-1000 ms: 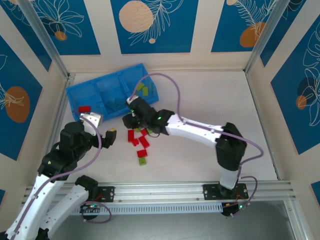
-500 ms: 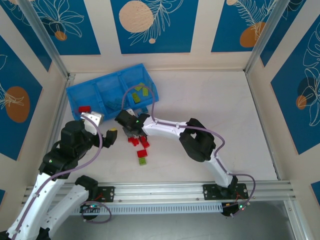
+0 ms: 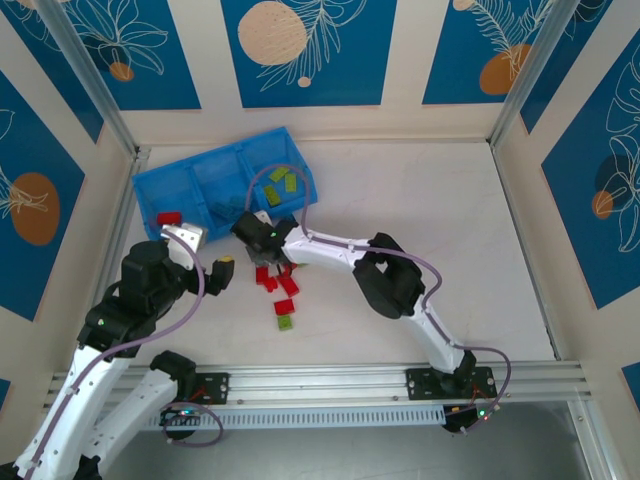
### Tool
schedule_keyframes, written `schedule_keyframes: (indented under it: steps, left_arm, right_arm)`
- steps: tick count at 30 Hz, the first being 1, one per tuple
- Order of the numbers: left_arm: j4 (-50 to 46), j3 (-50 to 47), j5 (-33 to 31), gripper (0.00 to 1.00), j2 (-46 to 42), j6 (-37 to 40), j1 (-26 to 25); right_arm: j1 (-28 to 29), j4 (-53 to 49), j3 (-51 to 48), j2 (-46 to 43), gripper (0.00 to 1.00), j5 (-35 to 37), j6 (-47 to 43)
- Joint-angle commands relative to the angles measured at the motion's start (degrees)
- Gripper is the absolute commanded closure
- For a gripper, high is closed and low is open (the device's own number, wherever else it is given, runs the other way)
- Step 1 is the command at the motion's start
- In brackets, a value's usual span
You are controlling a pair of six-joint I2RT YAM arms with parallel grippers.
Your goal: Sort the legos into containers by color
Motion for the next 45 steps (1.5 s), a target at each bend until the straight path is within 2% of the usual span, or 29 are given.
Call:
schedule_keyframes:
  steps: [1, 5, 13, 22, 26, 29, 33, 36, 39, 42, 45]
  left_arm:
    - [0.8, -0.1, 0.9, 0.0, 0.0, 0.1, 0.8]
    - [0.8, -0.1, 0.7, 0.0, -0.1, 0.1, 0.8]
    - [0.7, -0.2, 0.6, 0.0, -0.1, 0.1, 1.0]
    - [0.7, -0.2, 0.7, 0.0, -0.1, 0.1, 1.1]
    - [0.7, -0.2, 0.7, 0.0, -0.2, 0.1, 1.1]
    - [0.7, -0.2, 0.6, 0.0, -0.3, 0.1, 1.1]
    - [0.7, -0.2, 0.4, 0.0, -0.3, 0.2, 1.2]
    - [0.7, -0.3, -0.1, 0.0, -0.4, 0.2, 1.2]
    - [0.5, -0.4, -0.7, 0.0, -0.4, 0.3, 1.2]
    - [0.6, -0.5, -1.2, 0.0, -0.4, 0.3, 1.2]
    - [0.7, -0.7, -1.7, 0.0, -0.3, 0.1, 1.3]
  right_arm:
    - [-0.5, -3.3, 3.7, 3.4, 0.56, -0.4, 1.1]
    - [-1.2, -5.6, 6.0, 5.6, 0.59, 0.9, 1.2]
    - [-1.8, -6.4, 5.0, 3.0, 0.74, 0.9, -0.3]
    - [-2.4, 7.1, -7.3, -13.1, 0.88, -13.2, -1.8]
    - [-2.8, 10.6, -10.1, -18.9, 0.88, -13.6, -2.2]
    - [-3.7, 13.7, -10.5, -20.9, 0.88, -9.6, -4.8]
    - [-7.5, 18.5, -5.2, -16.8, 0.88, -4.4, -10.9]
    - [-11.1, 18.9, 3.5, -9.0, 0.88, -4.6, -13.6]
    - [-14.1, 14.4, 15.6, -0.1, 0.88, -7.7, -13.3]
    - [-14.8, 3.8, 27.5, 6.0, 0.88, -8.6, -12.8]
    - [-12.9, 1.7, 25.5, 3.2, 0.82, -8.2, -13.2]
